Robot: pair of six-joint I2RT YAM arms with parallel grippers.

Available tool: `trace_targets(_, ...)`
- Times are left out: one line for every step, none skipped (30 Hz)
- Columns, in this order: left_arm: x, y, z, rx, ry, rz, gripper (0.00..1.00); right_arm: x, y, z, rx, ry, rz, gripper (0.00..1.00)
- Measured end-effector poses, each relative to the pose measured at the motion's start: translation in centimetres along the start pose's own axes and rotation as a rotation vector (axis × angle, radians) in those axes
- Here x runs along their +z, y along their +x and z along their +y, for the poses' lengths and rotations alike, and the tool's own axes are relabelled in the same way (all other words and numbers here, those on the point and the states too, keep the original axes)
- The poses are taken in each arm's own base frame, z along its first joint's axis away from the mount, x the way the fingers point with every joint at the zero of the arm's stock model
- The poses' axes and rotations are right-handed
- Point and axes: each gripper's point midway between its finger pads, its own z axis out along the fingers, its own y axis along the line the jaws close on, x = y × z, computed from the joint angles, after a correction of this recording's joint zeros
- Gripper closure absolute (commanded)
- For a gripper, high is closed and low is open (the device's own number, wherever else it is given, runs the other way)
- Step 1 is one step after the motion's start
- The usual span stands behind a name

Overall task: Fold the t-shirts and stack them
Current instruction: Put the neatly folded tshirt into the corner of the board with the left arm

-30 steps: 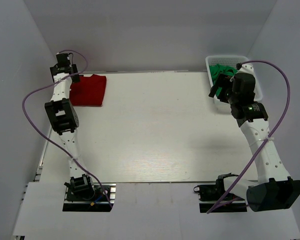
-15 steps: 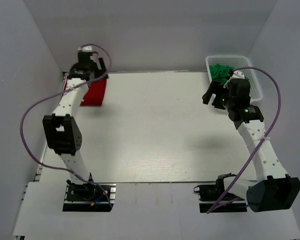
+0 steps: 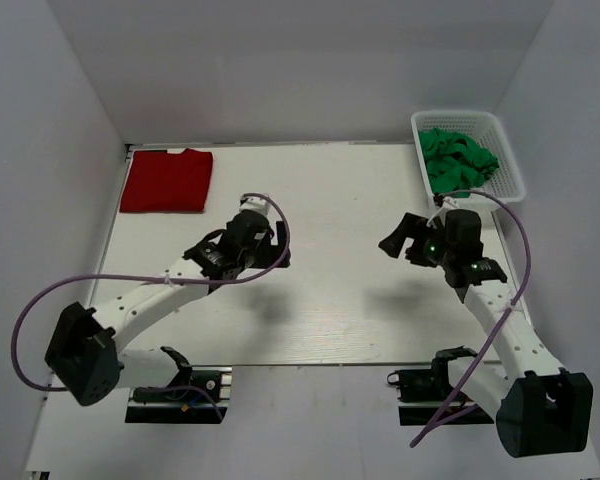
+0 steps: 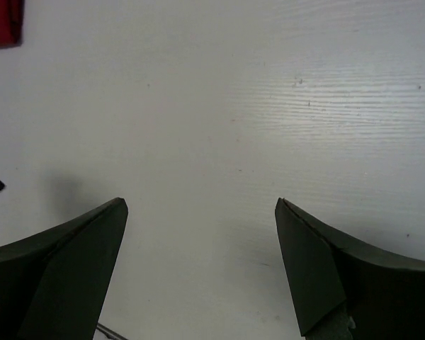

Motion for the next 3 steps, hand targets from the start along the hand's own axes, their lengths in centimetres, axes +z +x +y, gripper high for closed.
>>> trace_targets(-0.5,-0.4,-0.1,-0.010,0.002,-0.021,0.00,0.2,0.5,-0.1,0.007,-0.006,0.009,0.10)
trace_targets(-0.9,-1.1,-0.3,-0.023,0.002,-0.048,0.00,0.3,0.8,-0.2,0.010,-0.007,0.016,0.10)
trace_targets(-1.1,-1.6,-0.4,-0.029,0.001,-0.064,0.00,0.3,0.9,-0.2,0.010,-0.007,0.015,0.10)
